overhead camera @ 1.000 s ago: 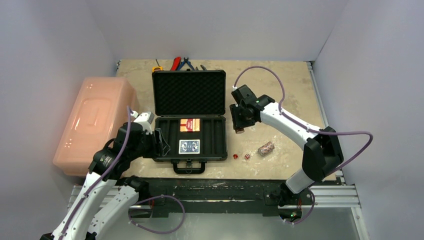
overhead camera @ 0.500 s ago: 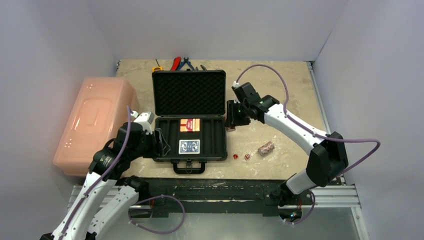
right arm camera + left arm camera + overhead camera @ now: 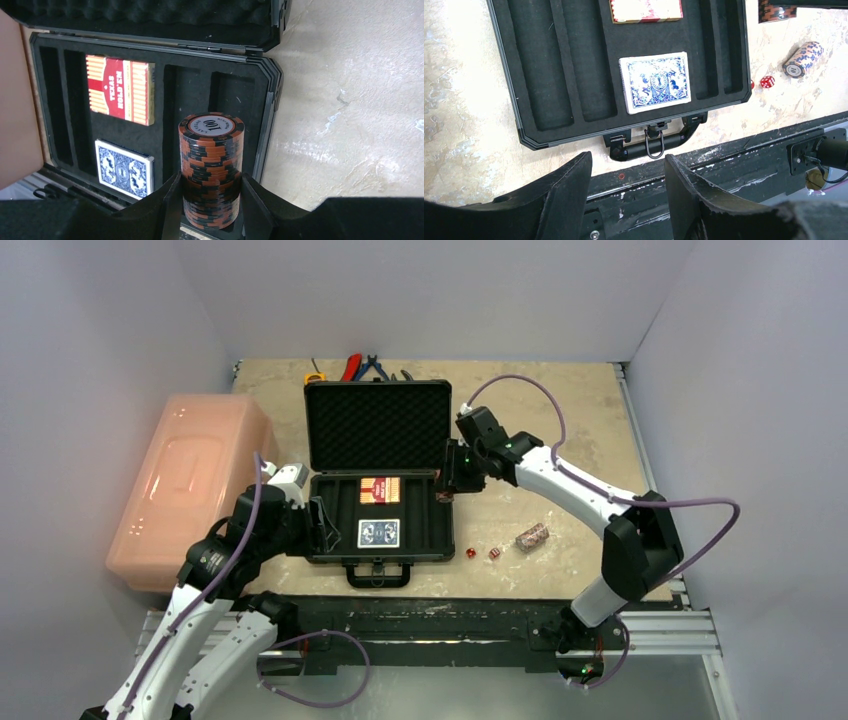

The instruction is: Pack up texas hold em set

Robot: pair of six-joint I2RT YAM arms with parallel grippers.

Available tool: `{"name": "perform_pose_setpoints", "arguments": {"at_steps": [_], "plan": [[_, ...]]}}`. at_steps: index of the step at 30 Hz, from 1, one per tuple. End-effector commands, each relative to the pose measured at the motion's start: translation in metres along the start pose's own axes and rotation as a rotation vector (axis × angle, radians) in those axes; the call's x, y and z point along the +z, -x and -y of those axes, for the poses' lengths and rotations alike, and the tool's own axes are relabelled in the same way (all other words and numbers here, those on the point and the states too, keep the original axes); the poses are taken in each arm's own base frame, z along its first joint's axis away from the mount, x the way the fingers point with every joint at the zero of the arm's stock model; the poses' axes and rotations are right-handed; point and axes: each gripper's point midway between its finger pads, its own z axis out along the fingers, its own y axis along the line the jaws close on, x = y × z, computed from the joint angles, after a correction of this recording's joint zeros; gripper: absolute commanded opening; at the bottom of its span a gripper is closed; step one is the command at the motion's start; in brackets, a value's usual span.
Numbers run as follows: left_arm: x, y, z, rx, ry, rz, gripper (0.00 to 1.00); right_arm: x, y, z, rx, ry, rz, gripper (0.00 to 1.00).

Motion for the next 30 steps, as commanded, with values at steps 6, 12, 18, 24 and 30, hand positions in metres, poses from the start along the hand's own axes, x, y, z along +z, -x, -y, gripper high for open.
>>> {"name": "perform_pose_setpoints", "arguments": {"at_steps": [6, 12, 18, 24, 30], "plan": [[0.000, 0.009, 0.006, 0.024, -0.028, 0.040, 0.55, 0.014, 0.017, -0.020, 0.064, 0.044, 0.018, 0.00], [-0.001, 0.009, 0.005, 0.024, -0.027, 0.046, 0.55, 0.025, 0.015, -0.020, 0.067, 0.044, -0.008, 0.00], [-0.001, 0.009, 0.005, 0.024, -0.024, 0.044, 0.55, 0.031, 0.017, -0.023, 0.069, 0.045, -0.014, 0.00], [0.000, 0.009, 0.004, 0.024, -0.022, 0.042, 0.55, 0.036, 0.019, -0.023, 0.083, 0.040, -0.018, 0.06], [0.000, 0.009, 0.004, 0.023, -0.020, 0.043, 0.55, 0.039, 0.015, -0.020, 0.095, 0.025, -0.037, 0.31]]}}
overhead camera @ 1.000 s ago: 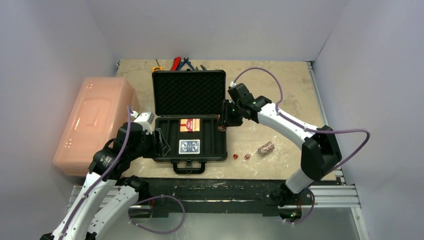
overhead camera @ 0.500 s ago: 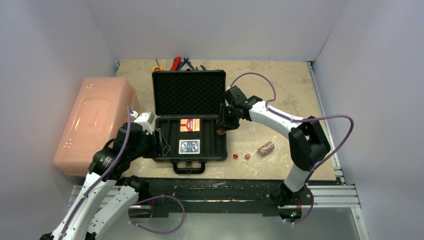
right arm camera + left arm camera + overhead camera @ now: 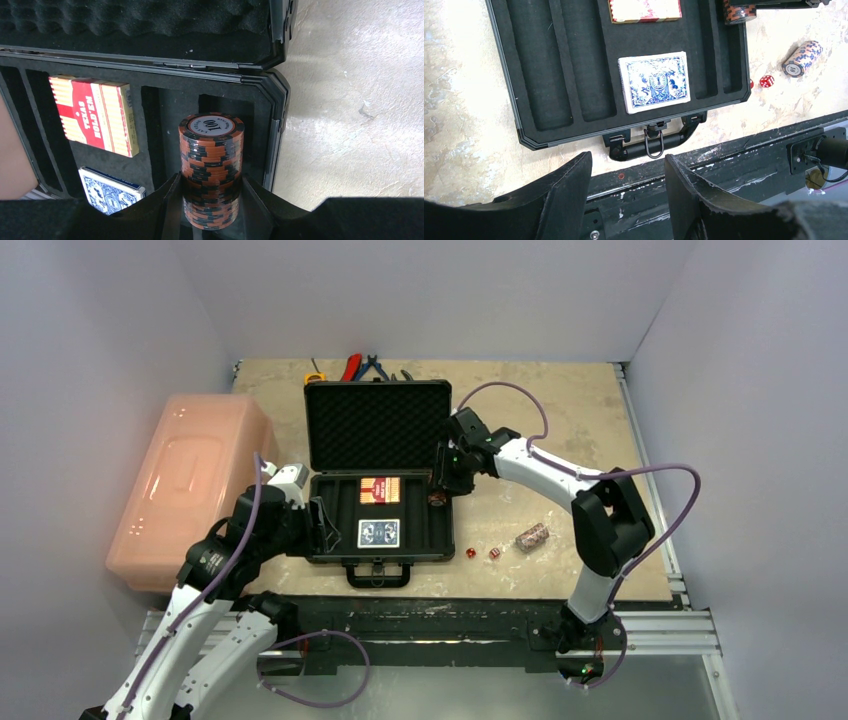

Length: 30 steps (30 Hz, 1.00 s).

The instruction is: Pack up texas hold em set

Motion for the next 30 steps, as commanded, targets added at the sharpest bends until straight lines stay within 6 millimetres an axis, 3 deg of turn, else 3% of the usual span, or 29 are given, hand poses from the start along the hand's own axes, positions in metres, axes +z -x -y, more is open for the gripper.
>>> {"name": "perform_pose_setpoints", "arguments": {"at_steps": [1, 6, 11, 23, 30], "plan": [[0.000, 0.010, 0.004, 0.020, -0.017, 0.043, 0.55, -0.012, 0.018, -0.026, 0.014, 0.074, 0.049, 0.35], [0.001, 0.009, 0.003, 0.020, -0.016, 0.040, 0.55, -0.013, 0.018, -0.023, 0.019, 0.064, 0.049, 0.58], [0.001, 0.009, 0.004, 0.021, -0.017, 0.039, 0.55, -0.015, 0.017, -0.023, 0.021, 0.061, 0.050, 0.68], [0.002, 0.009, 0.005, 0.023, -0.024, 0.032, 0.55, -0.033, 0.002, -0.006, -0.089, 0.029, 0.032, 0.59], [0.003, 0.007, 0.006, 0.025, -0.030, 0.021, 0.55, -0.041, -0.015, -0.012, -0.151, 0.059, 0.007, 0.53]]}}
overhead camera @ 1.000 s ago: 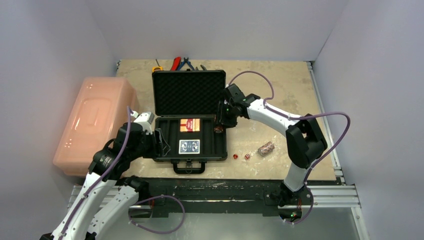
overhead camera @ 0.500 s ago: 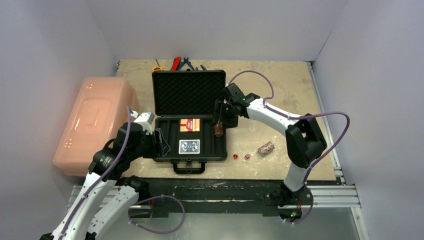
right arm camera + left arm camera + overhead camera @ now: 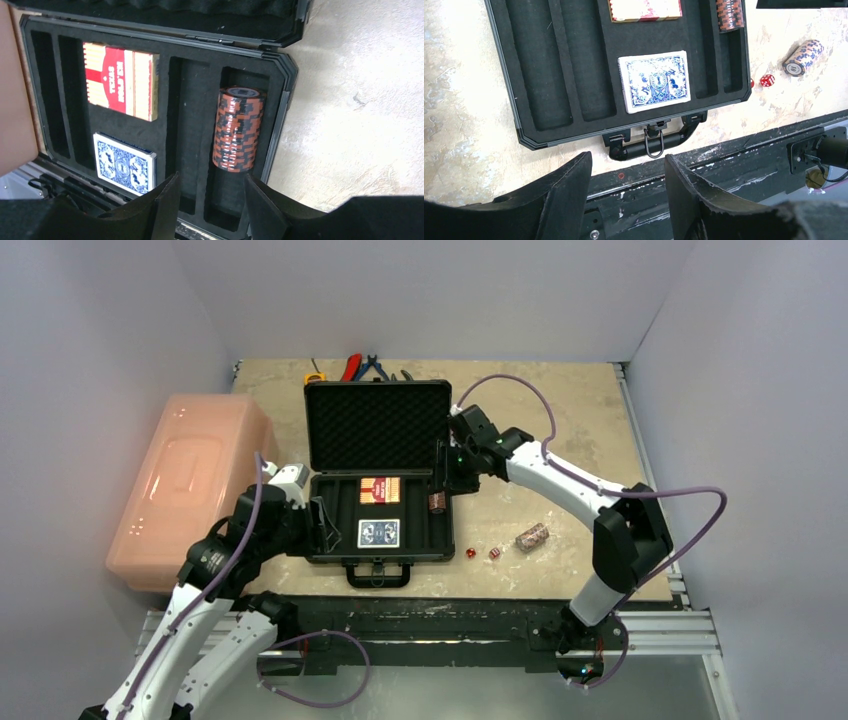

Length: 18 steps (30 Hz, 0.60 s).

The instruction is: Pack up texas hold em set

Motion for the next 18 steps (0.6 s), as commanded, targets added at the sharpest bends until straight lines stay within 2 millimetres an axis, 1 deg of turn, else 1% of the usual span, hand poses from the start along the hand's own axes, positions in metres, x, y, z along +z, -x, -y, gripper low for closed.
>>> {"name": "perform_pose_setpoints", "arguments": {"at_steps": [1, 4, 11, 18], "plan": [[0.003, 0.007, 0.007, 0.025, -0.033, 0.023, 0.55, -0.010, -0.014, -0.006, -0.062, 0.032, -0.019, 0.51], [0.003, 0.007, 0.007, 0.026, -0.036, 0.023, 0.55, -0.008, -0.021, -0.008, -0.077, 0.044, -0.038, 0.46], [0.004, 0.007, 0.007, 0.025, -0.035, 0.018, 0.55, 0.001, -0.039, -0.017, -0.138, 0.034, -0.100, 0.40], [0.005, 0.006, 0.007, 0.024, -0.032, 0.008, 0.55, 0.015, -0.053, -0.010, -0.141, -0.002, -0.171, 0.35]]}}
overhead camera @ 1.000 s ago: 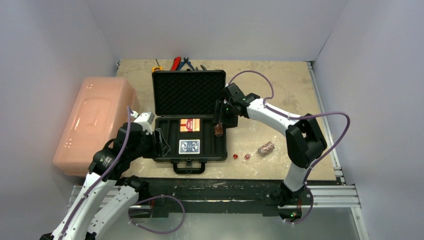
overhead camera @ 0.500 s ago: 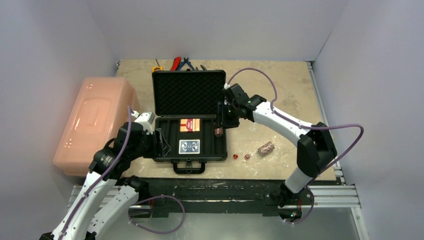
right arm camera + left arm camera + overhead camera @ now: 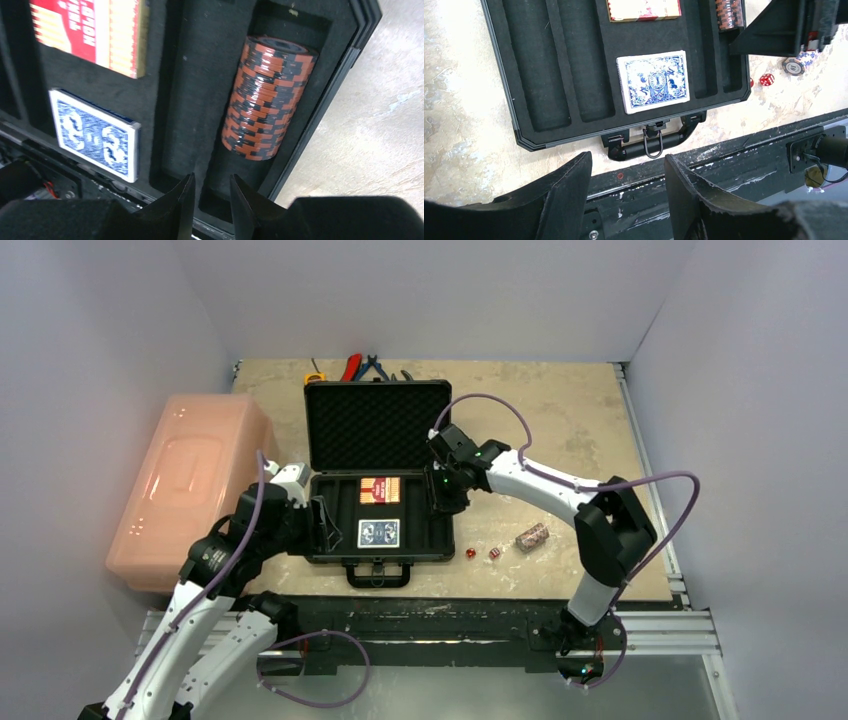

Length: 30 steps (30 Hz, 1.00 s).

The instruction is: Pack up texas hold em set

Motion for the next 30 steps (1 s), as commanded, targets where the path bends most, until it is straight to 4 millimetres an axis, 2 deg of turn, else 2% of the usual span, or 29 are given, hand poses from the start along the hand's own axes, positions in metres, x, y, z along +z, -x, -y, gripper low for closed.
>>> {"name": "perform_pose_setpoints", "arguments": {"at_steps": [1, 14, 30], "plan": [[0.003, 0.006, 0.006, 0.025, -0.028, 0.017, 0.55, 0.002, -0.003, -0.001, -0.016, -0.004, -0.042, 0.33], [0.003, 0.006, 0.003, 0.019, -0.011, 0.015, 0.55, 0.012, -0.002, 0.002, -0.033, -0.032, -0.069, 0.21], [0.002, 0.007, 0.000, 0.013, 0.007, 0.026, 0.54, 0.023, 0.023, 0.012, -0.018, -0.090, -0.022, 0.18]]}}
